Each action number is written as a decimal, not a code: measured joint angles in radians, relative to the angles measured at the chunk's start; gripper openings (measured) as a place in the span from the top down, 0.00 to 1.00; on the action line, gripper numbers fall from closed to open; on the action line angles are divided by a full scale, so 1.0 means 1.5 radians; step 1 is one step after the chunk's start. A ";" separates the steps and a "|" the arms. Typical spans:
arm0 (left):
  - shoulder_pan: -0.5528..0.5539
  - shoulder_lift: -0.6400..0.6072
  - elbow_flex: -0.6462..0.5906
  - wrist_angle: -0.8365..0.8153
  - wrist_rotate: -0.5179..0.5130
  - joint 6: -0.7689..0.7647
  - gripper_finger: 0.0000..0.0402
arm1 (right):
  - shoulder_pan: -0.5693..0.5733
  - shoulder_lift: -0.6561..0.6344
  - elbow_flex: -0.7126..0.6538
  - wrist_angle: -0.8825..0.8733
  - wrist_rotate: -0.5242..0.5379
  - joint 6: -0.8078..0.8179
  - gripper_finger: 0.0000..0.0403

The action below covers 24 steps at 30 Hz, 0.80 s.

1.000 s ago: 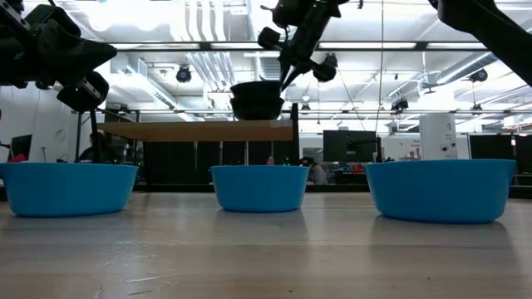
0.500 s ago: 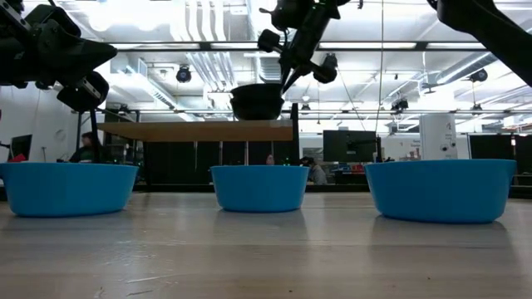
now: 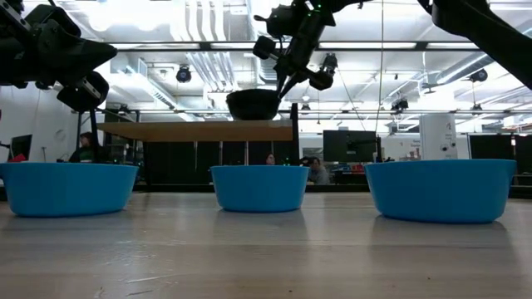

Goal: Pick & Place Mini bowls
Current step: Stack the right white patterned bowl on top of the white patterned bowl on the shelf, then put the right blue bowl on the shelf

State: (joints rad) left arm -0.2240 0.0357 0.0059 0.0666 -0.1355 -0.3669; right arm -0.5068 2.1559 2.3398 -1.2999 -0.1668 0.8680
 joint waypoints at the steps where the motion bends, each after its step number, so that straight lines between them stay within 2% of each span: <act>1: 0.000 0.000 0.000 0.000 0.000 0.000 1.00 | 0.000 0.000 0.000 -0.001 0.000 0.000 0.97; 5: 0.000 0.000 0.000 0.000 0.000 0.000 1.00 | 0.000 0.001 0.000 -0.002 0.004 -0.010 0.92; 14: 0.000 0.000 0.000 0.000 0.000 0.000 1.00 | 0.001 0.001 0.004 -0.003 0.006 -0.044 0.74; 24: 0.000 0.000 0.000 0.000 0.000 0.000 1.00 | 0.003 -0.026 0.011 -0.001 0.006 -0.057 0.71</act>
State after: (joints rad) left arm -0.2240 0.0357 0.0059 0.0669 -0.1356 -0.3671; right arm -0.5024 2.1164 2.3562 -1.3012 -0.1573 0.7826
